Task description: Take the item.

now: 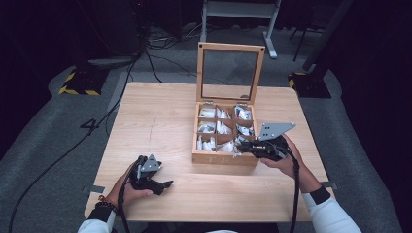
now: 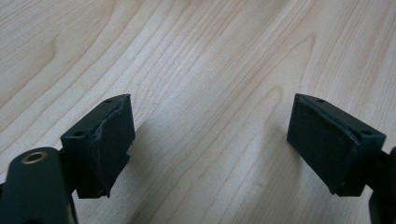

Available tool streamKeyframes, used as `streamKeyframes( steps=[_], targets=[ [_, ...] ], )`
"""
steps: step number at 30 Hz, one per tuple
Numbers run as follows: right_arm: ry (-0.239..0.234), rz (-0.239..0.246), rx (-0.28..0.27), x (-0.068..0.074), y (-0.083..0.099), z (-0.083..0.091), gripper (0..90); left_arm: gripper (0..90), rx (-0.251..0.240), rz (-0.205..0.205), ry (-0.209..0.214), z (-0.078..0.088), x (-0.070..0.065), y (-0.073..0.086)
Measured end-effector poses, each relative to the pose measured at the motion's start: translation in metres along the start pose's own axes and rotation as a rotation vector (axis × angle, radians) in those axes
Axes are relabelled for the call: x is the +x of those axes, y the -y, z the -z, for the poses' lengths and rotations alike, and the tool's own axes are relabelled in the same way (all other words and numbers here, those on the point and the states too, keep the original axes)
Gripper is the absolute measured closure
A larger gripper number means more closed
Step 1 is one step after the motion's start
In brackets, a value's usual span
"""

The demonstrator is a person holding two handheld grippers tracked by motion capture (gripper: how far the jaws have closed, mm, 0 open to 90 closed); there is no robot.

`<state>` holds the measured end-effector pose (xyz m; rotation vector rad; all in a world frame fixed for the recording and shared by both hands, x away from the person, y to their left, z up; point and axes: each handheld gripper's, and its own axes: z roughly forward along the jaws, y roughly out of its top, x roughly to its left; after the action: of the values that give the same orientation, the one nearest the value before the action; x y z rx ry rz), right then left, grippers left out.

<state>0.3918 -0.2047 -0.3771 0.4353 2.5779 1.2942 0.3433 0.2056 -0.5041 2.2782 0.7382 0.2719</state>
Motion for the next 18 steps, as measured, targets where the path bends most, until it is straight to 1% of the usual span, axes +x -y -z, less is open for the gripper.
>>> streamKeyframes(
  steps=[6, 11, 16, 18],
  targets=[
    [-0.005, -0.006, -0.005, 0.005, 0.009, 0.006, 85.2, 15.5, 0.0, 0.0, 0.0, 0.0, 0.0, 0.0],
    [-0.018, -0.003, -0.01, 0.014, 0.018, 0.01, 85.2, 15.5, 0.001, 0.001, -0.003, 0.0, 0.0, 0.0],
    [-0.033, 0.01, 0.007, 0.023, 0.026, 0.009, 85.1, 15.5, 0.0, 0.002, -0.003, 0.0, 0.0, 0.0],
    [-0.046, 0.01, 0.003, 0.026, 0.028, 0.008, 85.1, 15.5, 0.001, 0.001, -0.003, 0.0, 0.0, 0.0]
  ],
)
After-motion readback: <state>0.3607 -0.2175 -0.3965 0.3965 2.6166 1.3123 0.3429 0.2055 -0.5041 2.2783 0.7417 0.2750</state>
